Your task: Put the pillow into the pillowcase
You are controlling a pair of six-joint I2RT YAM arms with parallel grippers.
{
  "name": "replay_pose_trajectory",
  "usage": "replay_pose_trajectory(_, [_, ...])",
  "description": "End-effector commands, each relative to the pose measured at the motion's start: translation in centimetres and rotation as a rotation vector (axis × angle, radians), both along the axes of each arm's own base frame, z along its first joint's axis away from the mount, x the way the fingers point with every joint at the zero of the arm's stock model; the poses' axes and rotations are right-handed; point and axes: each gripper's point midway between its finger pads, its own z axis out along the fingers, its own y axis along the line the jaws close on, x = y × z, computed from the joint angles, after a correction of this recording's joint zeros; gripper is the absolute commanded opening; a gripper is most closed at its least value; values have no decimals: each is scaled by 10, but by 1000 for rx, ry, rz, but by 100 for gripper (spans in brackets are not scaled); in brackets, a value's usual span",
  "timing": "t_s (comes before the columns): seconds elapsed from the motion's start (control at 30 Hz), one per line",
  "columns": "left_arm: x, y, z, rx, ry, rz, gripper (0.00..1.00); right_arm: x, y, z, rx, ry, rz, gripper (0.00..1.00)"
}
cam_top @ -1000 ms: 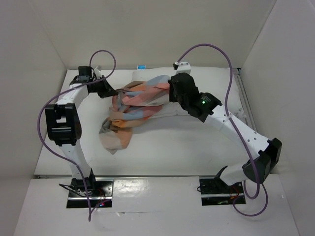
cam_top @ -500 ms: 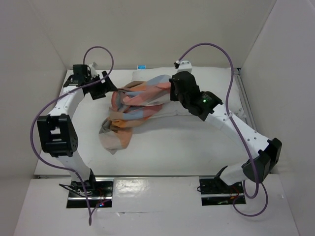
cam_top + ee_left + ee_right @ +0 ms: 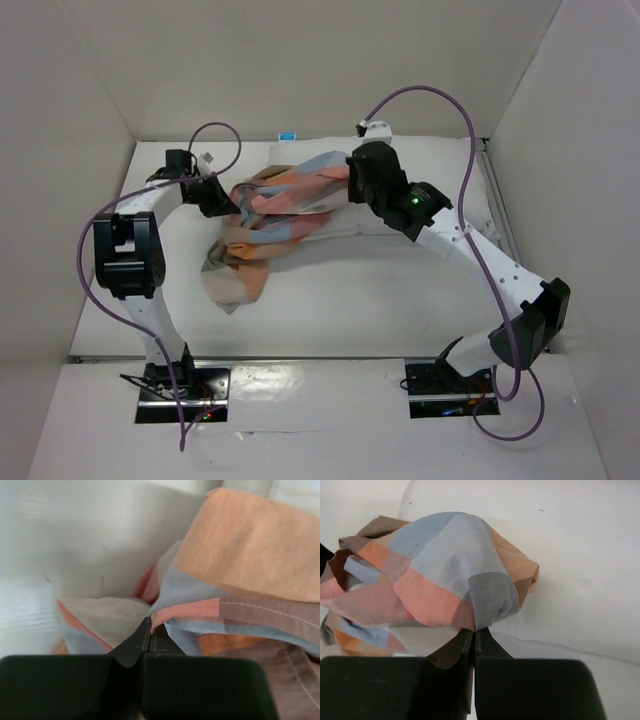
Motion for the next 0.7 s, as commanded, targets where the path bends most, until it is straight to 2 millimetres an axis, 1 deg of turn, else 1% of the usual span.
replay_pose_trajectory(0.0, [15, 1, 60, -75, -153, -27, 0, 9, -2, 16, 11, -25, 9, 0])
replay_pose_trajectory(0.03, [17, 11, 72, -87, -177, -6, 0, 15, 1, 10, 11, -6, 18, 0])
replay_pose_trajectory(0.07, [20, 15, 96, -95, -235, -9, 0, 23, 2, 7, 10, 10, 54, 0])
replay_pose_trajectory(0.1, [23, 21, 110, -97, -261, 13, 0, 32, 7, 22, 44, -9, 72, 0])
replay_pose_trajectory(0.13, [24, 33, 123, -91, -280, 36, 0, 49, 17, 6, 29, 27, 97, 0])
replay_pose_trajectory(0.17, [32, 41, 152, -74, -338, 58, 0, 62, 24, 6, 58, 41, 146, 0])
replay_pose_trajectory(0.2, [35, 49, 170, -52, -372, 80, 0, 78, 35, 44, 101, -35, 179, 0])
replay_pose_trajectory(0.23, [38, 56, 186, -36, -399, 96, 0, 102, 50, 15, 88, 31, 201, 0])
replay_pose_trajectory(0.27, [42, 66, 222, -12, -461, 117, 0, 118, 58, 19, 96, 21, 222, 0])
replay_pose_trajectory(0.3, [44, 69, 241, 8, -494, 130, 0, 131, 69, 95, 181, -133, 267, 0])
replay_pose_trajectory(0.33, [43, 77, 260, 18, -527, 145, 0, 139, 80, 105, 200, -152, 299, 0])
replay_pose_trajectory(0.37, [42, 90, 298, 42, -612, 165, 0, 166, 99, 78, 233, -123, 361, 0])
replay_pose_trajectory(0.4, [33, 93, 326, 41, -670, 174, 0, 161, 110, 123, 303, -239, 428, 0])
replay_pose_trajectory(0.43, [26, 105, 346, 50, -714, 198, 0, 165, 114, 158, 371, -364, 483, 0])
replay_pose_trajectory(0.47, [16, 111, 374, 60, -775, 220, 0, 152, 120, 181, 446, -408, 572, 0])
replay_pose_trajectory(0.5, [8, 118, 392, 67, -821, 238, 0, 160, 130, 138, 461, -335, 584, 0])
replay_pose_trajectory(0.53, [-14, 133, 419, 92, -887, 278, 0, 130, 115, 224, 529, -620, 626, 0])
replay_pose_trajectory(0.57, [-25, 141, 434, 105, -932, 308, 0, 120, 118, 230, 554, -667, 643, 0])
replay_pose_trajectory(0.6, [-37, 143, 451, 92, -973, 320, 0, 118, 116, 233, 582, -689, 636, 0])
replay_pose_trajectory(0.63, [-48, 151, 470, 118, -1032, 343, 0, 111, 115, 252, 589, -734, 659, 0])
replay_pose_trajectory(0.67, [-63, 165, 484, 140, -1064, 378, 0, 118, 123, 246, 584, -718, 681, 0])
